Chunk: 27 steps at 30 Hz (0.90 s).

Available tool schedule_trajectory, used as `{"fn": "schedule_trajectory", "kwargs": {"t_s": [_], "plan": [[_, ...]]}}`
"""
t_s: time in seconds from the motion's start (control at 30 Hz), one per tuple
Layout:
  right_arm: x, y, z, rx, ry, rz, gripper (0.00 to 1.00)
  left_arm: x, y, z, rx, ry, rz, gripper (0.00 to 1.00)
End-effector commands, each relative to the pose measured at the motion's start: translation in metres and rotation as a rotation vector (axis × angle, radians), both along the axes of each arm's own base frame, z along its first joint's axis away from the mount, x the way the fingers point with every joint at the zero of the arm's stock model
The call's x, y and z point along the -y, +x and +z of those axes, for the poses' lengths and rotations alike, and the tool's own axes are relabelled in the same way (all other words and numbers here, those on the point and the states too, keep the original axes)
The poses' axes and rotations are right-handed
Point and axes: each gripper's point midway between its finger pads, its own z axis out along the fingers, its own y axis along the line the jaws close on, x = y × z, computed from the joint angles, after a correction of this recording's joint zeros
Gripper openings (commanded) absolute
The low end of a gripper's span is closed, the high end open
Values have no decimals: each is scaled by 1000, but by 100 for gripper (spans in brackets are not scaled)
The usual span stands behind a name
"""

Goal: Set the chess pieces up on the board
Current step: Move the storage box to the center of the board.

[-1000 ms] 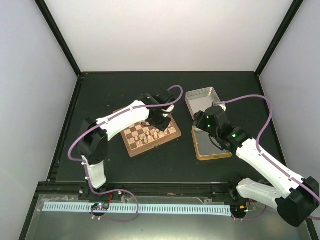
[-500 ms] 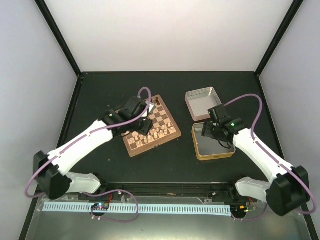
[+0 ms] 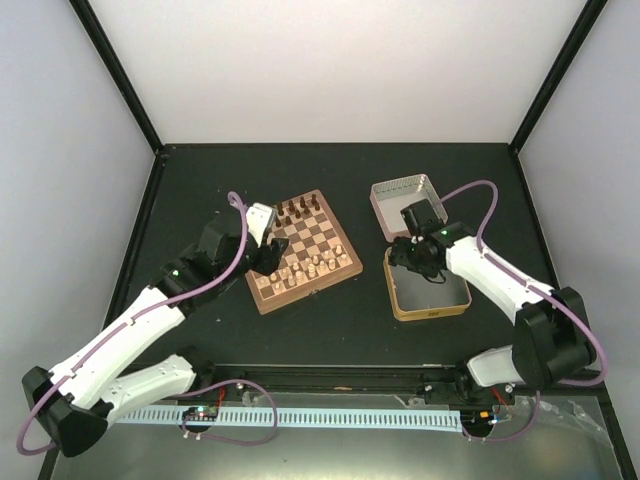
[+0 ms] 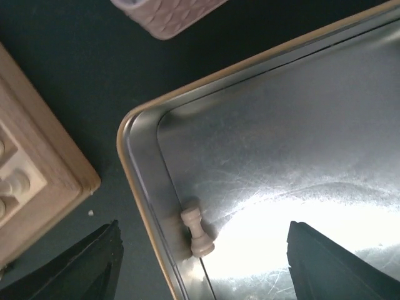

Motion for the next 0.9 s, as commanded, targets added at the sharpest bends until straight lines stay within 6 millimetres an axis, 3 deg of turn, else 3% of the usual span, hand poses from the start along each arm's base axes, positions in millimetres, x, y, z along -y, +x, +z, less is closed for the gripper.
{"fn": "schedule_trajectory", "kwargs": {"t_s": [0.0,0.17,0.43,0.63,0.87], "plan": [[24,9,8,43,-80,-146,69,-3,8,19,91,-68,36,54],[47,-25,-15,-87,-201,-99,65,-1,11,21,129,-83,29,54],[32,-64,-41,-309,-147,83,65,8,14,17,104,-88,-2,57],[38,-109,-57,-483,-143,133,67,11,20,10,77,-93,9,58],[42,-116,-72,-554,-176,183,69,11,31,11,150,-66,7,62]]}}
